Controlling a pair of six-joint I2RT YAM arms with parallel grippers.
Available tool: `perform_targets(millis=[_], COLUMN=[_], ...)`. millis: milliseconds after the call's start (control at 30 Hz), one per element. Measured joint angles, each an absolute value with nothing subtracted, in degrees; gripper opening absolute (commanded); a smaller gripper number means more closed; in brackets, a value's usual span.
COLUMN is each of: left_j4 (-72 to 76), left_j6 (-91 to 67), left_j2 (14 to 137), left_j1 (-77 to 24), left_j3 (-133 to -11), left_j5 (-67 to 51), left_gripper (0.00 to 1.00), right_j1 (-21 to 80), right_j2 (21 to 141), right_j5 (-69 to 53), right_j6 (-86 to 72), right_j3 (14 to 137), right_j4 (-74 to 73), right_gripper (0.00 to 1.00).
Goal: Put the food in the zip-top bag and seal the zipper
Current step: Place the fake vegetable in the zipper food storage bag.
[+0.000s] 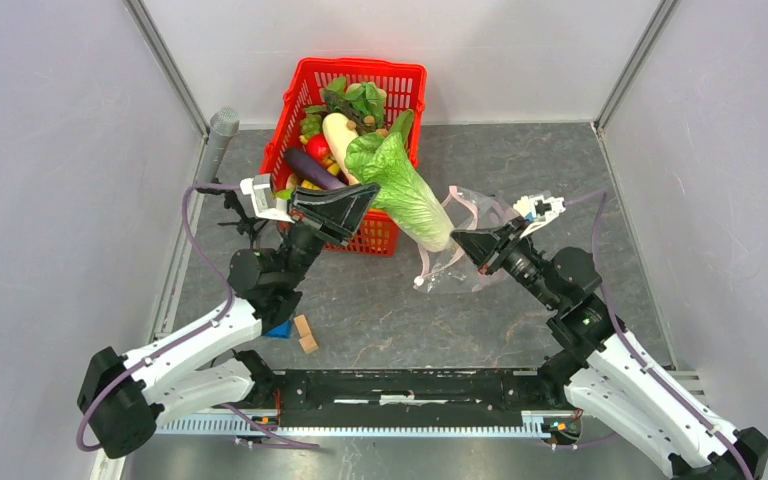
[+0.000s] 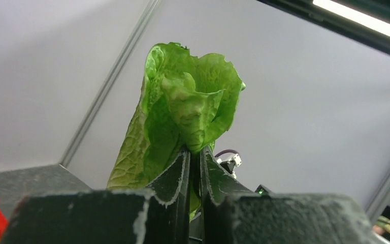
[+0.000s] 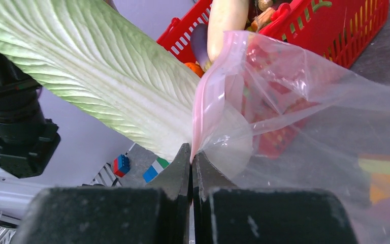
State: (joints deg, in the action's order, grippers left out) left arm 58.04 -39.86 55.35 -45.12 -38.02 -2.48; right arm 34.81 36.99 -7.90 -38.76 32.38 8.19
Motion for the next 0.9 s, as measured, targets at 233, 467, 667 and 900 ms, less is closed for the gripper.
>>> perform_targets(millis=[233, 467, 667, 900], left_j4=[66.5, 72.4, 66.9, 60.2], left_j6=[-49.1, -53.1, -50.2, -46.0], left_j2=[58.6, 60.3, 55.8, 49.5], left_j1=[-45.1, -45.1, -45.1, -44.7], left_j3=[-33.6, -31.4, -29.2, -30.5], left_j5=[0.3, 1.6, 4.8, 6.6], left_gripper=[0.02, 0.02, 0.02, 0.02], right_j1=[34.7, 34.1, 33.6, 33.6], right_j2=[34.6, 32.5, 33.1, 38.6], right_j5=[-9.6, -11.8, -17.8, -21.2], right_j6=[-40.7, -42.2, -43.3, -36.0], right_j3=[28.2, 27.3, 27.7, 36.3], right_j4=[15.5, 19.0, 23.3, 13.0], right_gripper=[0.00, 0.00, 0.00, 0.00])
